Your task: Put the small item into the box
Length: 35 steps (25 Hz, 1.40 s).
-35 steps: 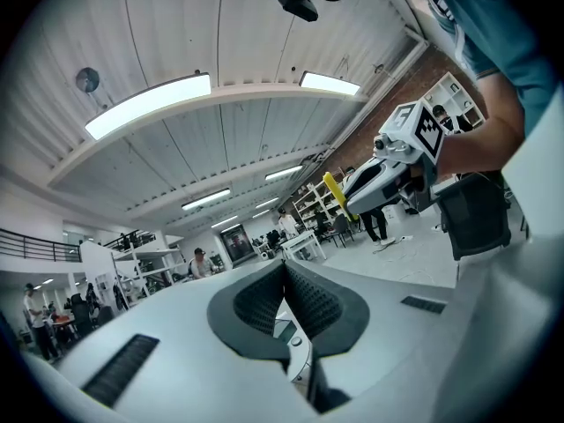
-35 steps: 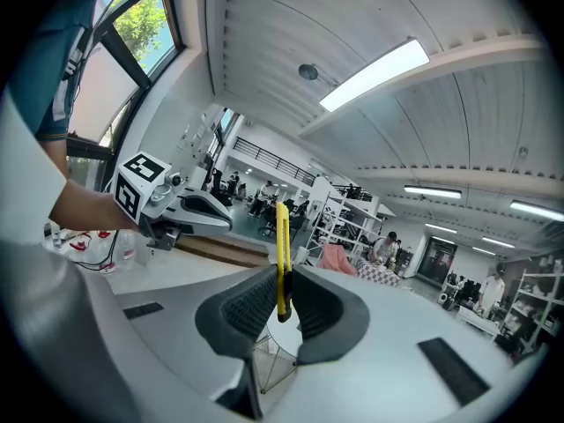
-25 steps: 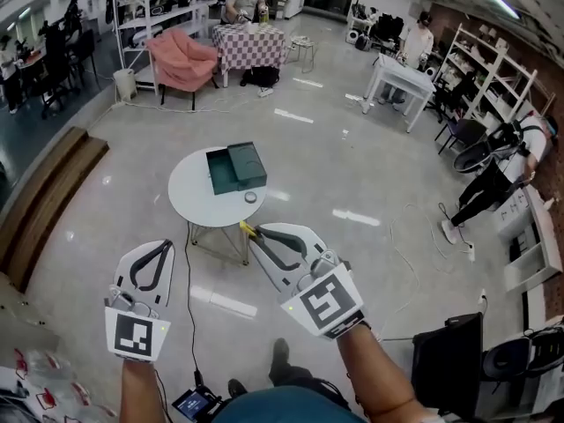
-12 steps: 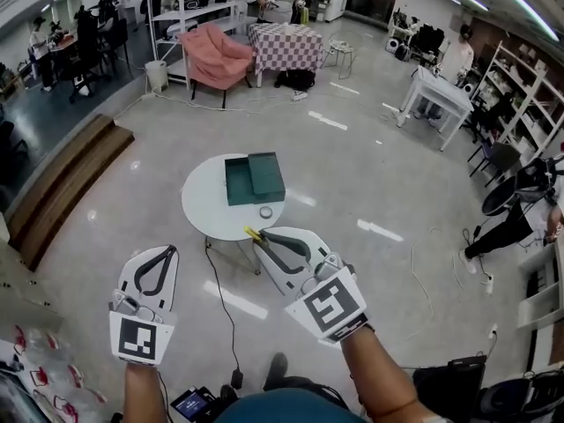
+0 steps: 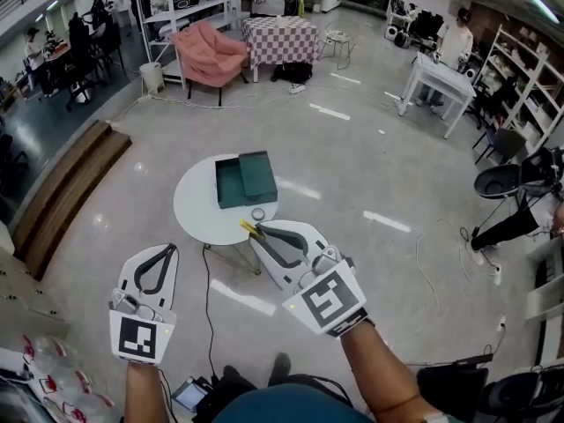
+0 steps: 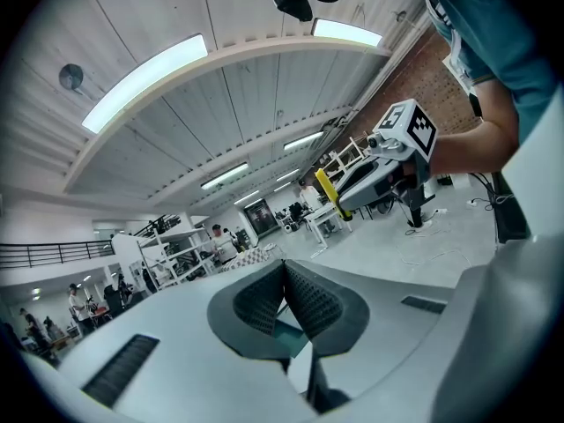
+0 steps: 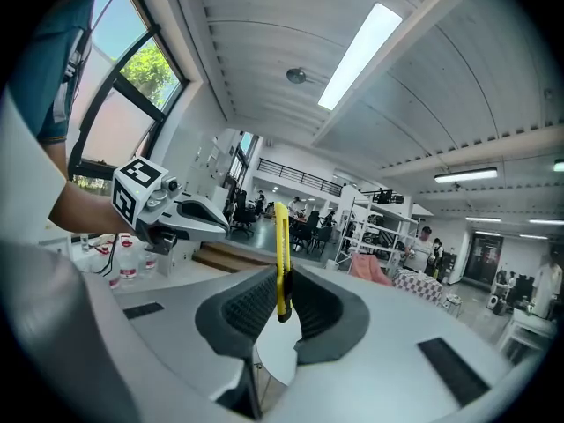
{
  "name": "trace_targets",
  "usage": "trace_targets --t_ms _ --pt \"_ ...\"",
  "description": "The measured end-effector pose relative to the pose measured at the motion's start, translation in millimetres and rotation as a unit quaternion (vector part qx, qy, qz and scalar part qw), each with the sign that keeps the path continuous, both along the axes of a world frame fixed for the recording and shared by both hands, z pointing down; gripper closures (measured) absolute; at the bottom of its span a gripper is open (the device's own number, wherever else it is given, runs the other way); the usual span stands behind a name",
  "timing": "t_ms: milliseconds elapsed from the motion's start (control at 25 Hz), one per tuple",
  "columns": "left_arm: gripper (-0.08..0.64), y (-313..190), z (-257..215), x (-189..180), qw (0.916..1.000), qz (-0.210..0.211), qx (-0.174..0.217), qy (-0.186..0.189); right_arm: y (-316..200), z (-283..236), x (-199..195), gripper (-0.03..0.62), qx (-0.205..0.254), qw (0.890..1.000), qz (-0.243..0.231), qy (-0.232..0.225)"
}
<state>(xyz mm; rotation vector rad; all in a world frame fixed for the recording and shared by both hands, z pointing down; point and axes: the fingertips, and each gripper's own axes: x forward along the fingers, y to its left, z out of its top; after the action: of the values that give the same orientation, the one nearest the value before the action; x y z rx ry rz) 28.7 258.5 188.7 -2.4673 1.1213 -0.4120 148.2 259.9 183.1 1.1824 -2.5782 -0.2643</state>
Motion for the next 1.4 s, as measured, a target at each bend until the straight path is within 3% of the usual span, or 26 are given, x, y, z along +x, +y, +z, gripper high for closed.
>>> trace_targets --t_ms 320,520,920,1400 --pt "0.541 -46 13 16 0.9996 0.017 -0.011 0.019 -33 18 18 0.523 -0.009 1.000 0.029 0.005" --pt "0.541 -107 35 15 0.9984 0.044 -0.021 0.029 -78 36 22 0.523 -0.010 0.998 0.063 0.027" --pt "0.541 -208 34 -12 0.9939 0.098 -0.030 0.041 -161 33 -13 0.523 -0.024 0.992 0.120 0.023" --pt "0.541 -285 36 -36 0.9890 0.140 -0.028 0.039 -223 33 -34 0.523 -0.028 0.985 0.166 0.031"
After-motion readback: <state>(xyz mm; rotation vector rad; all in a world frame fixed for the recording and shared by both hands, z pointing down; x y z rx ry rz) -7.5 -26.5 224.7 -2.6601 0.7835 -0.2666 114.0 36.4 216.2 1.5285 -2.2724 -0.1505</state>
